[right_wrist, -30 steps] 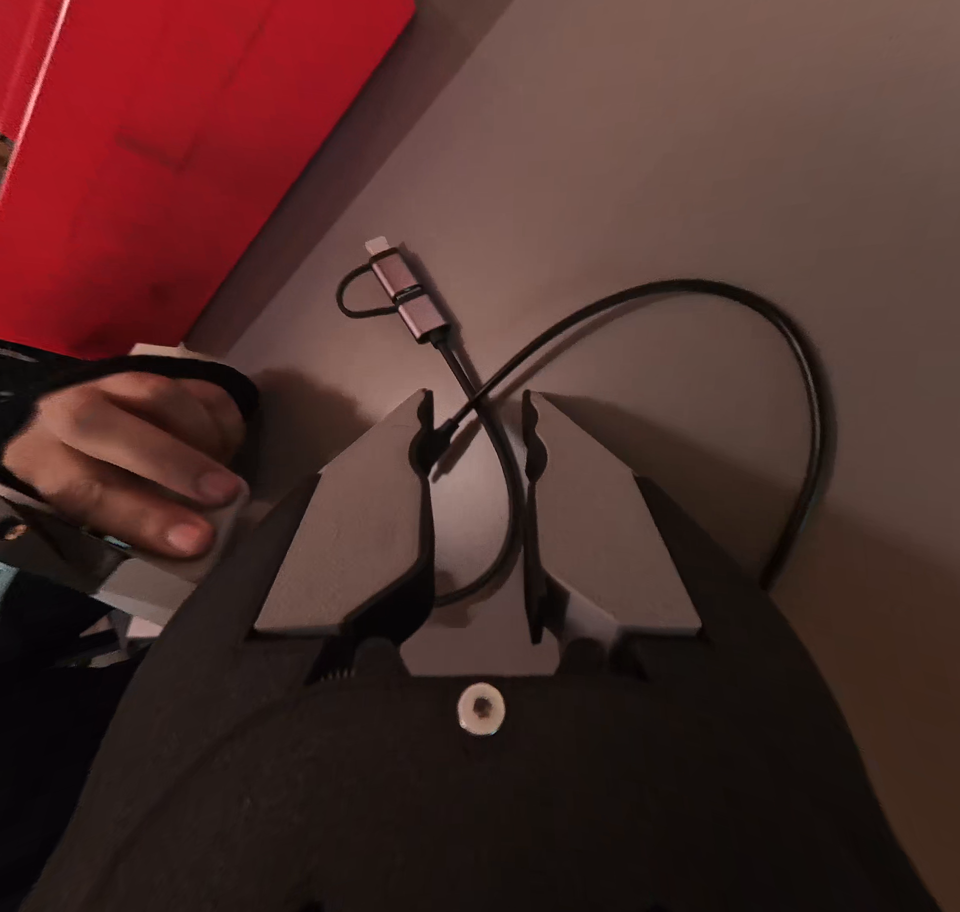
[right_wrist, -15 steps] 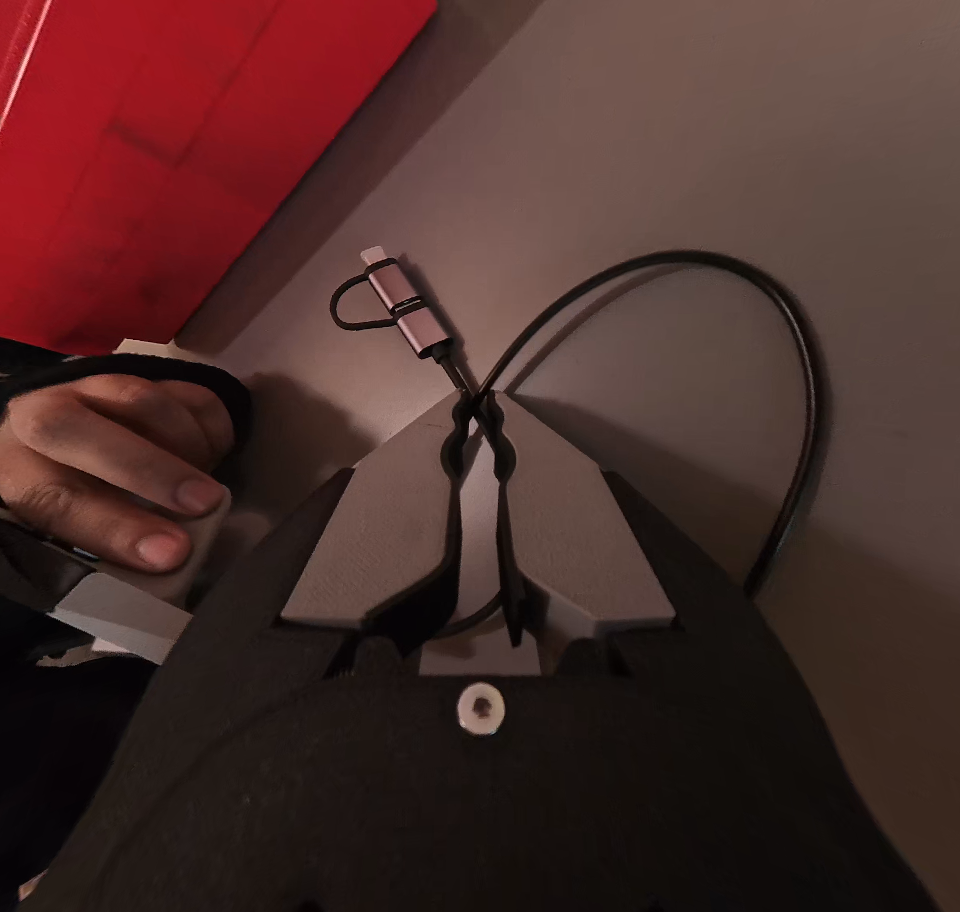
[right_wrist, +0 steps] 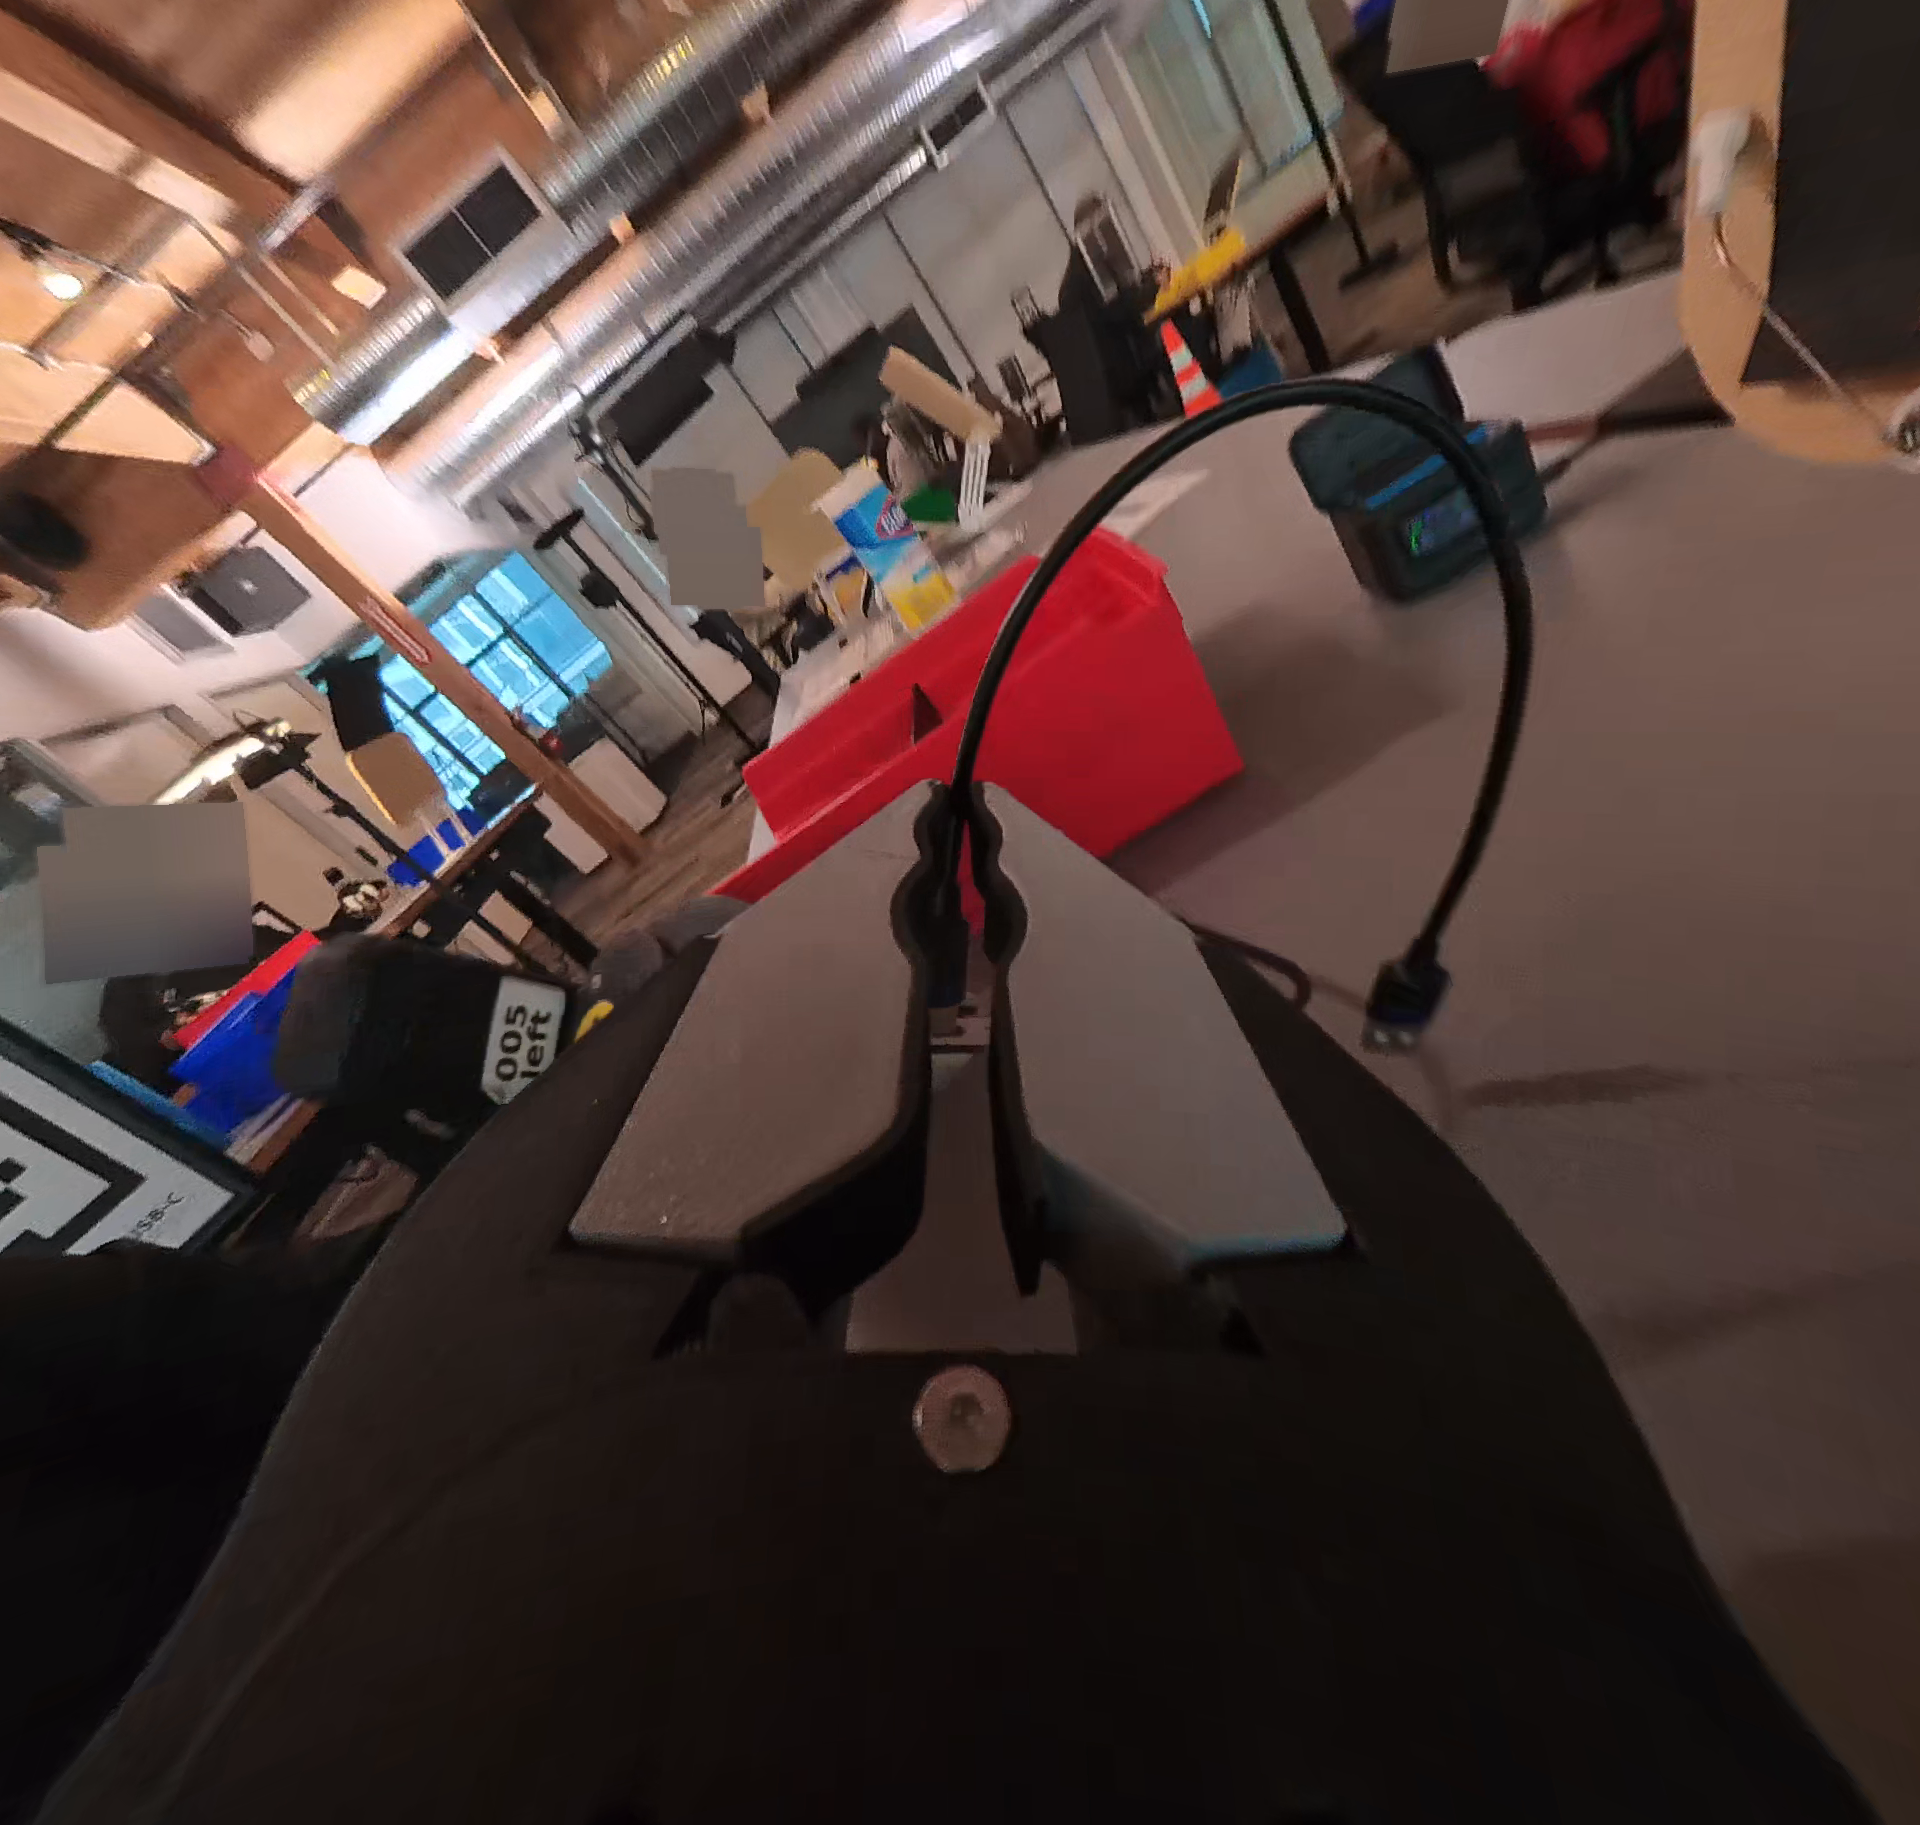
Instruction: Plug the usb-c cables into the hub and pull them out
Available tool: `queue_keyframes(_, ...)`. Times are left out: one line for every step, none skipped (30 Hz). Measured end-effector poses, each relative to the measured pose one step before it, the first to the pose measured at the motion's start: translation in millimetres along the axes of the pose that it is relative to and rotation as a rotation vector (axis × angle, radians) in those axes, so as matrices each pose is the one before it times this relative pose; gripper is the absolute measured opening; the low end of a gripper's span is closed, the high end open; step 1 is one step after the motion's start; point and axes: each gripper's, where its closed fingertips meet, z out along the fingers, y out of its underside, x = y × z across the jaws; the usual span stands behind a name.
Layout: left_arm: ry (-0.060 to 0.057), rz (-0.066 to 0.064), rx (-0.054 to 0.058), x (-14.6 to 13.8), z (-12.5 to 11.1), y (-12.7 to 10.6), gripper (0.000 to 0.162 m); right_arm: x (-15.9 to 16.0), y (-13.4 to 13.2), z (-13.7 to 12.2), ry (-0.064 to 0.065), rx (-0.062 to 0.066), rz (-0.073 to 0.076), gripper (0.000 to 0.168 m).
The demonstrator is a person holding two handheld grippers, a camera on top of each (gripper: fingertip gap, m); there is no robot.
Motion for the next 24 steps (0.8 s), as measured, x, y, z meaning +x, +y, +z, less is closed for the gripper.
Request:
queue_keyframes(-0.0035,-0.071,0.0134,-4.05,1.69,-3.46,0.006,-6.25,-1.83,-0.52,-0.0057,0.0277,-0.0229,0.0)
queue_keyframes(0.0004,-0.0654,0.0115,-3.25,1.96,-3.29,0.006,-5.52,-1.84,-0.27,0.0019,0.0263,-0.0269,0.0)
queue_keyframes(0.0052,-0.0587,0.0135,-1.73,1.97,-3.57,0.006,-4.97,-3.17,-0.62,0.0083,0.0345,-0.0362,0.0)
queue_keyframes(-0.0009,-0.0464,0.0101,-1.59,2.03,-2.77,0.006,-3.98,-3.36,-0.91,0.0147,0.034,-0.0398,0.0)
queue_keyframes(-0.0066,-0.0261,0.0064,-1.02,2.03,-2.11,0.006,-2.28,-2.18,-0.79,0.0224,0.0252,-0.037,0.0)
queue_keyframes(-0.0151,-0.0116,0.0005,-1.26,1.87,-0.93,0.006,-2.23,-1.55,-0.65,0.02,0.0211,-0.0334,0.0)
queue_keyframes(-0.0165,0.0008,0.0033,-0.84,1.71,-1.29,0.006,-2.69,-1.5,-0.43,0.0138,0.0221,-0.0271,0.0)
queue_keyframes(-0.0119,0.0108,0.0113,0.24,0.93,-2.76,0.006,-2.75,-0.13,0.38,0.0109,0.0146,-0.0167,0.0)
queue_keyframes(-0.0184,0.0147,0.0102,-0.65,0.7,-2.53,0.006,-2.17,1.69,0.97,0.01,0.0052,-0.0072,0.0)
queue_keyframes(-0.0233,0.0174,0.0034,-1.43,0.9,-1.26,0.006,-1.58,2.83,1.11,0.0117,0.0031,-0.002,0.0)
queue_keyframes(-0.0139,0.0214,-0.0007,0.04,0.97,-0.35,0.006,-0.86,2.26,0.74,0.0146,0.0102,-0.0012,0.0)
queue_keyframes(0.0012,0.0267,0.0009,2.61,0.64,-0.5,0.006,-1.95,0.53,0.37,0.0052,0.0159,-0.0005,0.0)
queue_keyframes(-0.0075,0.023,0.0005,1.6,0.27,-0.34,0.006,-3.28,-2.03,-0.11,-0.0018,0.0213,-0.002,0.0)
queue_keyframes(-0.0065,0.0208,-0.0002,1.52,0.0,-0.29,0.006,-3.7,-2.8,-0.25,-0.0043,0.0181,-0.0094,0.0)
queue_keyframes(-0.0027,0.0145,0.0005,1.53,0.0,-0.36,0.006,-3.43,-1.23,0.15,-0.0028,0.0075,-0.0121,0.0)
queue_keyframes(-0.0006,0.0054,0.0017,1.21,-0.08,-0.66,0.006,-2.38,0.44,0.4,0.0046,0.0014,-0.0124,0.0)
queue_keyframes(0.0013,-0.0022,0.0045,0.87,-0.13,-1.2,0.006,-2.23,1.16,0.43,0.0055,0.0043,-0.0131,0.0)
queue_keyframes(-0.0002,-0.0086,0.0045,0.19,-0.12,-1.23,0.006,-1.76,1.52,0.35,0.0087,0.0037,-0.0137,0.0)
queue_keyframes(0.0005,-0.0123,0.0029,0.02,0.04,-0.78,0.006,-1.32,1.23,0.42,0.0106,0.0013,-0.0169,0.0)
queue_keyframes(0.0019,-0.0129,0.0012,0.08,0.19,-0.58,0.006,-1.2,0.69,0.11,0.0094,0.0006,-0.0186,0.0)
queue_keyframes(0.003,-0.0095,0.0021,0.14,-0.05,-0.55,0.006,-1.62,-0.52,-0.06,0.0048,0.0051,-0.0196,0.0)
queue_keyframes(-0.0033,-0.0021,0.0018,-0.65,-0.14,-0.44,0.006,-2.03,-0.7,-0.06,0.0004,0.0056,-0.015,0.0)
queue_keyframes(-0.0072,-0.0019,0.0019,-1.4,-0.4,-0.28,0.006,-0.99,-0.03,-0.41,0.0064,0.003,-0.0117,0.0)
queue_keyframes(-0.0011,-0.0083,0.0022,-0.92,-0.47,-0.22,0.006,0.12,0.05,-0.58,0.0128,0.0025,-0.0129,0.0)
